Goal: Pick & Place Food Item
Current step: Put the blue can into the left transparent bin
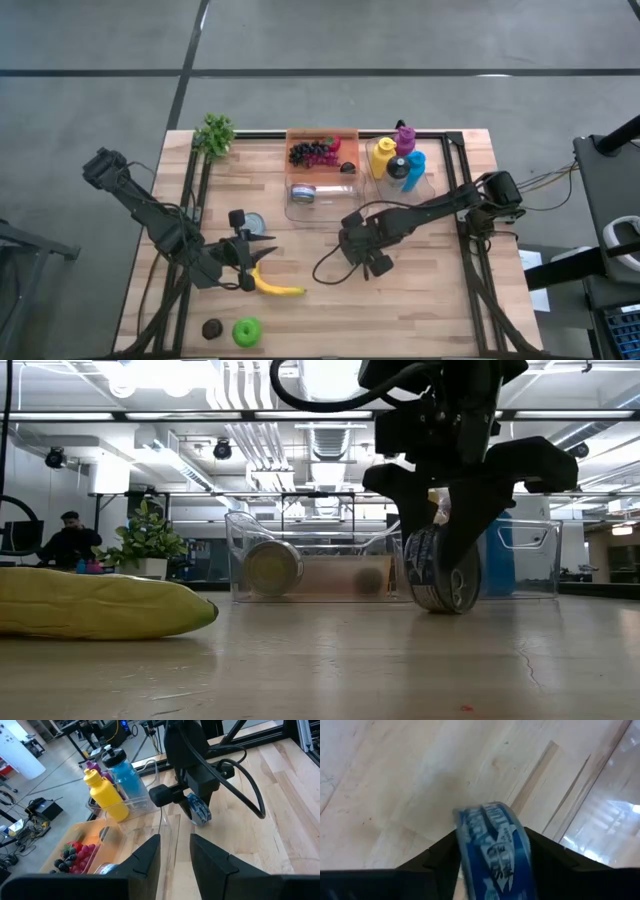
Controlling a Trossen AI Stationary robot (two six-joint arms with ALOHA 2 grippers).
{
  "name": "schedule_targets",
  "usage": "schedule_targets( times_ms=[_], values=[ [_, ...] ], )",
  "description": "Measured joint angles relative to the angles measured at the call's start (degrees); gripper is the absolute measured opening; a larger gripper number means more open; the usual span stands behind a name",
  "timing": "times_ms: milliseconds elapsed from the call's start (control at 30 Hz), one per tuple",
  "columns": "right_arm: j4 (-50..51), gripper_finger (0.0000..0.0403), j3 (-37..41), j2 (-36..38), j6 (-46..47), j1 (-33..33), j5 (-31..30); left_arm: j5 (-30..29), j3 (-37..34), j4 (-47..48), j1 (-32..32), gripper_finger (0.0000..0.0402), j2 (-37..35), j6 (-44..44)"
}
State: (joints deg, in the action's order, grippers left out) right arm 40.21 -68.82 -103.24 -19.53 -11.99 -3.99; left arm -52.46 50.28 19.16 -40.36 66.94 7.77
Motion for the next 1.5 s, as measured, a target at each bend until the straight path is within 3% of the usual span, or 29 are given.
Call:
schedule_targets(
  times_ms=[167,533,967,1167,1500],
  values=[
    [0.1,0.0129,0.0,0.0,-0.2,0.0,0.4,0.0,0.0,0.0,0.0,0.0106,0.0,0.0],
    [0.2,0.0128,-2.0,0.0,4.4,-0.3,2.8,0.0,0.0,0.0,0.0,0.0106,0.0,0.0],
    [6.7,0.0128,-18.0,0.0,3.8,0.0,2.5,0.0,0.0,0.0,0.0,0.0106,0.0,0.0],
    [6.5,0.0128,-22.4,0.1,1.1,4.1,2.3,0.0,0.0,0.0,0.0,0.0106,0.0,0.0],
    [2.9,0.0128,-22.8,-0.5,1.4,15.5,2.5,0.0,0.0,0.0,0.0,0.0106,0.0,0.2]
  ],
)
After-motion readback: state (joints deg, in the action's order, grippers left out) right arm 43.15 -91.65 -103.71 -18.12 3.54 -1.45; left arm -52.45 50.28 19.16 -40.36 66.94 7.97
